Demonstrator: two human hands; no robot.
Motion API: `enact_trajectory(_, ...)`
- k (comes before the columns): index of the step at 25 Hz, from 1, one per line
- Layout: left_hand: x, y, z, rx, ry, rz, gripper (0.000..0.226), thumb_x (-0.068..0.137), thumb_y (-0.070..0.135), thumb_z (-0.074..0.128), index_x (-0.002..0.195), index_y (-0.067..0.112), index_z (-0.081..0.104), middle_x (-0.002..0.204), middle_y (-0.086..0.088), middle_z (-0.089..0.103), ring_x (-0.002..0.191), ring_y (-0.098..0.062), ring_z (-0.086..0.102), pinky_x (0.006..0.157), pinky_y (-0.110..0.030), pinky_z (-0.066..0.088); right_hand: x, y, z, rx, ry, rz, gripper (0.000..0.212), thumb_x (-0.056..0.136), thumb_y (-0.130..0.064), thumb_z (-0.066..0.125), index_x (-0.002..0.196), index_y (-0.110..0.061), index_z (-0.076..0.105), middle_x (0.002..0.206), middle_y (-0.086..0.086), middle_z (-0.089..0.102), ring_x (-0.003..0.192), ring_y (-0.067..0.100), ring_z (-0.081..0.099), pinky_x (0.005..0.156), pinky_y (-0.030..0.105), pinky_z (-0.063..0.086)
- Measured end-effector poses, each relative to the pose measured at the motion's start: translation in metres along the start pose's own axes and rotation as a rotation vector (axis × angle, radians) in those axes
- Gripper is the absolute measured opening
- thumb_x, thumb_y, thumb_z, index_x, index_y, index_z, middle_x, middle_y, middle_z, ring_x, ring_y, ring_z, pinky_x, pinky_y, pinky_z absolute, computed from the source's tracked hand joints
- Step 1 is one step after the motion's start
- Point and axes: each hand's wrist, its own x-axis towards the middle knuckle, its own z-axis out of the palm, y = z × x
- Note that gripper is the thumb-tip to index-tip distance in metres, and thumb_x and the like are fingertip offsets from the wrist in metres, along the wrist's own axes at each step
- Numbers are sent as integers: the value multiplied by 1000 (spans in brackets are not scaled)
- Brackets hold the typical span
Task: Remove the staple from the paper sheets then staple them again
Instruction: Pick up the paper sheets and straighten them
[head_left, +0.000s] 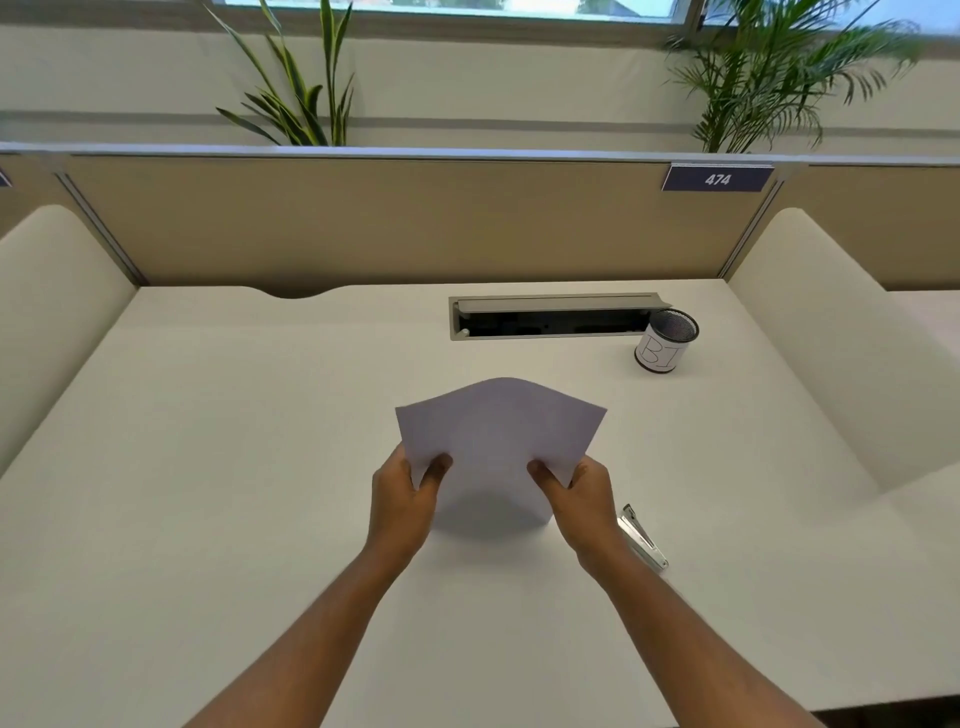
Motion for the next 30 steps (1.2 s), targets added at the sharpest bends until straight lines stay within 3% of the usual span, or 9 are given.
enact_trajectory(6,23,13,-18,306,-18,287,8,97,13,62,100,5,62,79,-1,68,65,-19,64,58,-30,51,6,-27,-19,206,18,-90,46,81,-11,85,121,-20,64,114,-1,76,107,21,73,86,32,60)
enact_trajectory(12,41,45,-36,629,-201,488,8,94,6,61,93,13,59,69,-2,64,56,-27,55,52,-29,41,26,-80,-44,-425,-155,-522,55,78,-21,87,128,-30,65,123,-18,72,118,2,64,103,27,50)
enact_trajectory(15,38,51,-34,650,-67,583,18,90,15,69,107,17,64,95,-1,73,90,-31,70,94,-49,52,31,-79,-33,-451,-272,-497,28,88,-9,74,100,-33,77,96,-19,77,88,4,71,78,29,56)
enact_trajectory(16,37,46,-35,646,77,551,36,88,25,73,121,18,61,117,0,70,117,-29,64,118,-53,30,30,-74,-31,-379,-263,-457,34,88,-4,72,89,-37,77,87,-21,76,80,3,69,72,25,53)
enact_trajectory(18,36,29,-46,454,363,326,84,77,41,81,146,17,40,151,2,46,147,-20,36,125,-42,-5,29,-58,-33,-219,-236,-349,41,88,0,72,76,-39,73,79,-19,73,72,1,64,67,18,48)
enact_trajectory(20,34,6,-63,70,365,72,107,69,43,89,153,22,26,160,2,32,150,-13,28,126,-46,12,25,-44,-37,-72,-200,-244,28,89,-2,75,87,-31,76,87,-9,78,77,7,69,70,20,53)
enact_trajectory(23,28,-13,-74,-335,10,-155,73,68,37,90,130,20,56,129,2,69,122,-18,64,97,-34,56,21,-25,-36,82,-171,-116,21,89,-6,77,99,-24,75,95,-7,80,87,11,74,76,26,59)
enact_trajectory(26,20,-14,-61,-301,67,-170,20,86,16,78,100,25,67,90,17,78,90,-9,73,75,-19,58,18,-6,-23,66,-37,-102,19,89,-8,77,94,-26,74,90,-14,80,84,7,73,79,27,59)
enact_trajectory(30,7,-23,-49,-232,191,-139,18,85,19,77,96,30,68,87,15,76,86,-5,72,80,-21,57,14,17,-5,66,123,-59,19,88,-10,79,86,-28,72,81,-18,78,76,2,70,75,26,56)
